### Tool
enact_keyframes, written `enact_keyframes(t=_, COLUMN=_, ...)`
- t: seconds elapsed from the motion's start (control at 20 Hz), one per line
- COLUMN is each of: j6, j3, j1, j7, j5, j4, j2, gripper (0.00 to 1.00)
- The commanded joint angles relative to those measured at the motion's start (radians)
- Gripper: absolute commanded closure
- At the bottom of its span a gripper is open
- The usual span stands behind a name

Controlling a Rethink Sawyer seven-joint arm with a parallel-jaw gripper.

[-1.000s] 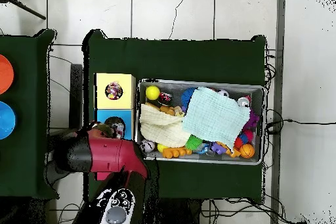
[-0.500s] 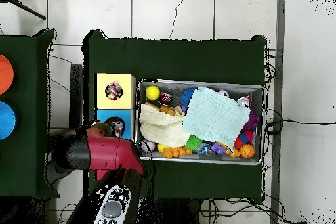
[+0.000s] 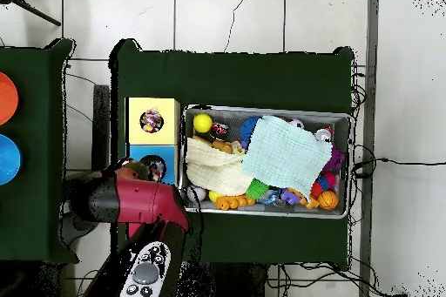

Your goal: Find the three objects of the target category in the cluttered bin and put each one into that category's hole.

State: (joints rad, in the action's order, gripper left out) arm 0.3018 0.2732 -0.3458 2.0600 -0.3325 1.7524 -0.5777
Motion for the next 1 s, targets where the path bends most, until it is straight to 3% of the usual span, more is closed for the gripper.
enact_keyframes(t=0.05, j6=0.053, j3=-0.048, j1=0.027, j7=0.19, j5=-0.024, j4=0.034, j2=0.047, gripper=0.0)
enact_keyframes(t=0.45, j6=0.137, j3=0.013, j1=-0.012, j7=0.212, j5=-0.021, j4=0.031, j2=-0.004, gripper=0.0)
enact_keyframes(t=1.0, j6=0.072, j3=-0.052, j1=0.036, j7=0.188, j5=-0.034, j4=0.079, j2=-0.002, gripper=0.0)
